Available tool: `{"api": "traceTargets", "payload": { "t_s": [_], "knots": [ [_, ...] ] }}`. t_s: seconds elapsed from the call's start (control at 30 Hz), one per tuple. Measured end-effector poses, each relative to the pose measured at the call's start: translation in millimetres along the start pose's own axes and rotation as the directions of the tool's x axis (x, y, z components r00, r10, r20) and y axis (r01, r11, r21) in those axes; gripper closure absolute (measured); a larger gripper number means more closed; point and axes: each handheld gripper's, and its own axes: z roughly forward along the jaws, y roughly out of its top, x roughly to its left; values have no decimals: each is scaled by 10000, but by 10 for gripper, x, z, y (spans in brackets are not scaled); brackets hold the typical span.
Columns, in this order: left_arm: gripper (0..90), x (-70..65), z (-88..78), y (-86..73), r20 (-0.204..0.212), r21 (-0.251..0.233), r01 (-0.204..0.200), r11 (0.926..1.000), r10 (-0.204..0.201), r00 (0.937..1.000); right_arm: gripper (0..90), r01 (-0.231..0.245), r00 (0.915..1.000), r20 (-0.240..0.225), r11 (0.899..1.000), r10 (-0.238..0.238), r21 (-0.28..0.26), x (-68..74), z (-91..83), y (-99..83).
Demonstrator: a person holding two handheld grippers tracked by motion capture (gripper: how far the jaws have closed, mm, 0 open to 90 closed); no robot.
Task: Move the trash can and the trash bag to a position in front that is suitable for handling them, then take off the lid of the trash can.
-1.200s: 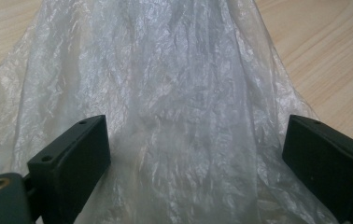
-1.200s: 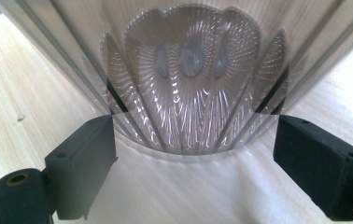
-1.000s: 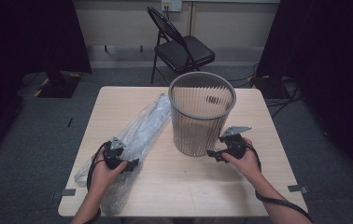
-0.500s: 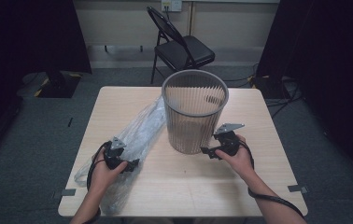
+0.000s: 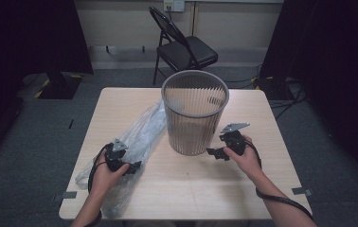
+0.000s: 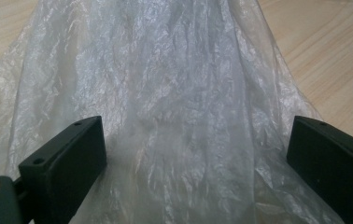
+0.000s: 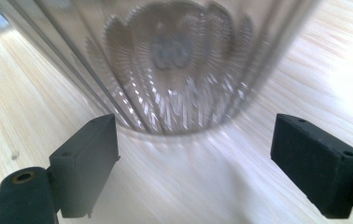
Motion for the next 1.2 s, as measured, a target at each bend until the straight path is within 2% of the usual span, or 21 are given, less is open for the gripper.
{"api": "traceTargets", "payload": {
  "t_s": [0.03, 0.1, 0.17, 0.23, 0.43, 0.53, 0.6, 0.7, 0.97, 1.2],
  "knots": [
    [40, 0, 0, 0, 0, 0, 0, 10000, 0, 10000, 141, 0, 10000, 0, 10000, 0, 0, 0, 0, 0],
    [40, 0, 0, 0, 0, -1, 0, 10000, 0, 10000, 141, 115, 9999, -36, 9992, -114, 379, -26, -44, 11],
    [40, -2, 0, -1, -5, -10, 15, 10000, -15, 10000, 141, 428, 9990, 52, 9957, -434, 826, -48, -99, 35],
    [40, -1, -2, -1, -14, 9, -5, 10000, 5, 10000, 141, 627, 9980, -84, 9924, -621, 1062, -63, -160, 65],
    [40, -12, -4, -8, -18, -33, 62, 10000, -62, 10000, 144, 877, 9961, -253, 9860, -850, 1416, -99, -322, 205],
    [40, -15, -11, -12, -41, -24, 12, 10000, -13, 10000, 150, 824, 9965, -245, 9842, -796, 1565, -115, -404, 292],
    [40, -16, -13, -12, -51, -4, 4, 10000, -4, 10000, 154, 887, 9959, -328, 9858, -849, 1429, -120, -469, 354],
    [40, -17, -13, -12, -51, -15, 9, 10000, -9, 10000, 154, 858, 9956, -491, 9847, -792, 1516, -127, -545, 440],
    [40, -18, -13, -13, -56, -13, 6, 10000, -6, 10000, 156, 1297, 9914, -385, 9769, -1249, 1697, -133, -728, 632],
    [40, -20, -12, -13, -54, -33, 40, 10000, -40, 10000, 155, 1092, 9940, -192, 9827, -1076, 1496, -216, -914, 784]
  ]
}}
